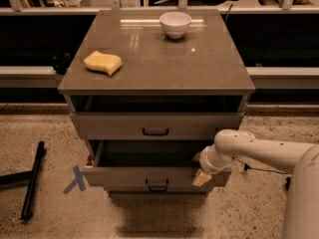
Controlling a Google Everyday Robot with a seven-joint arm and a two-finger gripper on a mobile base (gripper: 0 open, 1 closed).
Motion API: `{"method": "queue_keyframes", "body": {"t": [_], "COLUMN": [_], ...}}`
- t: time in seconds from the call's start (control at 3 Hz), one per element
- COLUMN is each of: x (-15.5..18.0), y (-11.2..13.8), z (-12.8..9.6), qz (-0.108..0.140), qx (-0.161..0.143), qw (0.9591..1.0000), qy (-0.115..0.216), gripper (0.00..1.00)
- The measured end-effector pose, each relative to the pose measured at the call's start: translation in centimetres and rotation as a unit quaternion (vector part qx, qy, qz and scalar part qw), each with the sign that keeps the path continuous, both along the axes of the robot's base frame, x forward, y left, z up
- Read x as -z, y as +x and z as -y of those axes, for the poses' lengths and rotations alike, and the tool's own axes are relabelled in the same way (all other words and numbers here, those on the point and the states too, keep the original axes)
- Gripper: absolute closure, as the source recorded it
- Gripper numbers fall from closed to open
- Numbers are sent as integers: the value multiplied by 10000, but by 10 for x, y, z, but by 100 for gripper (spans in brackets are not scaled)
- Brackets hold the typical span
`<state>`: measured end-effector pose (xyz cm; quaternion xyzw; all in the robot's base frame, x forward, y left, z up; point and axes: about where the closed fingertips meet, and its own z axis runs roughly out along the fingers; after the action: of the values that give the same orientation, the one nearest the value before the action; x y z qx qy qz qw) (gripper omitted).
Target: Open middle drawer
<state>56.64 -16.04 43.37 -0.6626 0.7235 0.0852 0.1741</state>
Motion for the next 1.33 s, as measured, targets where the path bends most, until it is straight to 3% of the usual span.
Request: {"method": "queue_keyframes", "body": {"t": [0.33, 0.67, 1.0, 1.33], "x": [1, 2, 10, 18], "y": [-1, -2, -17, -38], "z": [-1, -2, -5, -7], "qz": [-10, -35, -229, -486], "qx": [-6, -37, -191, -407], "qw": [10000, 10000, 9994, 9975], "qy": [2, -12, -161, -307], "gripper": [0, 0, 0, 18]}}
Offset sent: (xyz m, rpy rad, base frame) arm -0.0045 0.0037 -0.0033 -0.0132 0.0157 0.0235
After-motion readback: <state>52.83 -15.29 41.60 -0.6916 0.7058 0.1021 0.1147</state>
